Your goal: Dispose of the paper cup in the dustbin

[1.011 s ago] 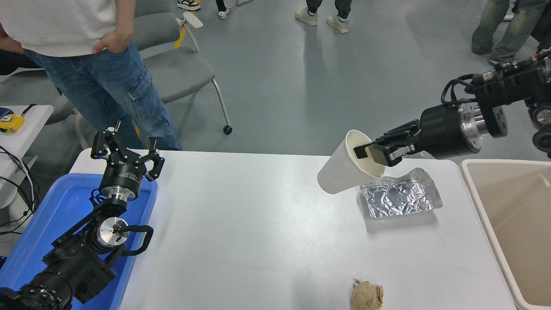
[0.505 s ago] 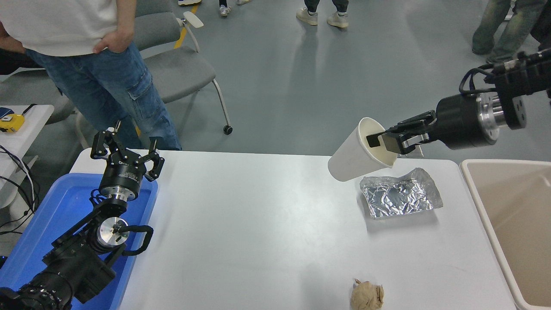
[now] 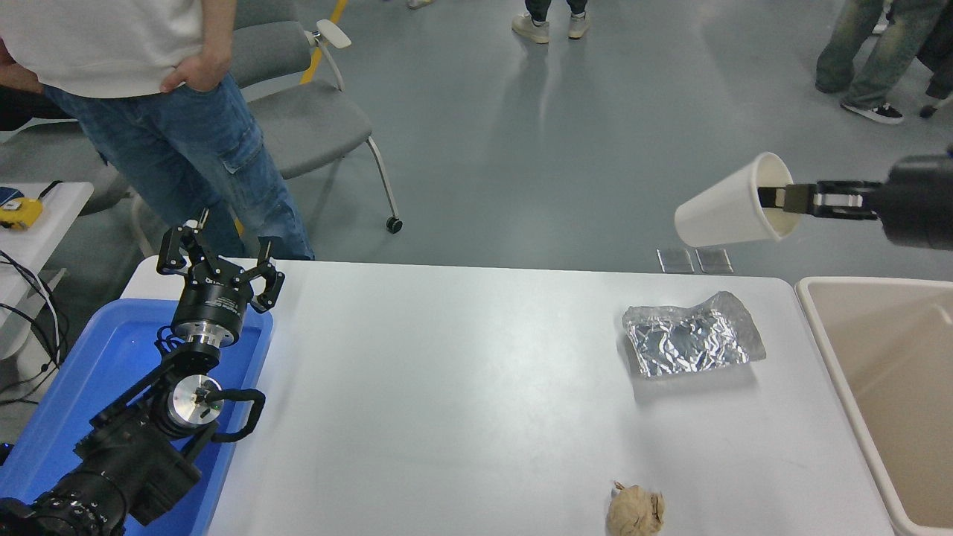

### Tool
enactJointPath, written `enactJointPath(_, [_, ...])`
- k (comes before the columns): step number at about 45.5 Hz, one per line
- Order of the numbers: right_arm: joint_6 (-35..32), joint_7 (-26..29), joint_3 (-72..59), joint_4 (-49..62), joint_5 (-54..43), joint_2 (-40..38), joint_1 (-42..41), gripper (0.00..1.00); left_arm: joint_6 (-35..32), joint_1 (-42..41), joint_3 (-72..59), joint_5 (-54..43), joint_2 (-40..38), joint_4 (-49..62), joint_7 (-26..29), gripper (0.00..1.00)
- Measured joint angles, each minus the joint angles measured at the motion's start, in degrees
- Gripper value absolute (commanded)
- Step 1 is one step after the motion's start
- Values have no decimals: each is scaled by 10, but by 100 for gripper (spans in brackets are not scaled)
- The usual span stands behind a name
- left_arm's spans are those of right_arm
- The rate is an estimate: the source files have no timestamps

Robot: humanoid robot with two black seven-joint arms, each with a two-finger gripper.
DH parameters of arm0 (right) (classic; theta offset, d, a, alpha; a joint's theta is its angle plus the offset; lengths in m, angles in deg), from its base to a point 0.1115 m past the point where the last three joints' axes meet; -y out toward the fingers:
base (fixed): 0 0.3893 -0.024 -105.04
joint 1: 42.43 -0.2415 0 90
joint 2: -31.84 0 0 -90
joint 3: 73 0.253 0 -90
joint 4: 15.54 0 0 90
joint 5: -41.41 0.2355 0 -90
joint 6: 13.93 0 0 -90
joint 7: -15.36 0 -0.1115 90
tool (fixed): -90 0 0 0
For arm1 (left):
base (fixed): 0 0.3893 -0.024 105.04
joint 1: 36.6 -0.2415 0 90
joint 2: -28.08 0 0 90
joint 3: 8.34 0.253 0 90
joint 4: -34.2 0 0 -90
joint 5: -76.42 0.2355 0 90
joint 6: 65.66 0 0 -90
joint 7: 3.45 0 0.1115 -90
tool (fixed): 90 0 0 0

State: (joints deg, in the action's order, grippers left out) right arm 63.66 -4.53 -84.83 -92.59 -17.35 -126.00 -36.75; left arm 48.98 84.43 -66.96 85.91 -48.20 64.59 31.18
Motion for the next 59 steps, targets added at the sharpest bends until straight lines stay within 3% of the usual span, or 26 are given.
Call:
enactJointPath(17, [54, -9, 1, 105, 149, -23, 86, 0, 0, 0, 0, 0, 0, 0, 0, 100])
enactJointPath(30, [69, -25, 7, 205, 290, 4, 176, 0, 0, 0, 0, 0, 0, 0, 0, 100])
enactJointPath(48, [72, -29, 56, 381, 478, 95, 335, 0, 0, 0, 0, 0, 0, 0, 0, 100])
enactJointPath(59, [68, -25, 129, 548, 528, 211, 428, 0, 0, 0, 0, 0, 0, 0, 0, 100])
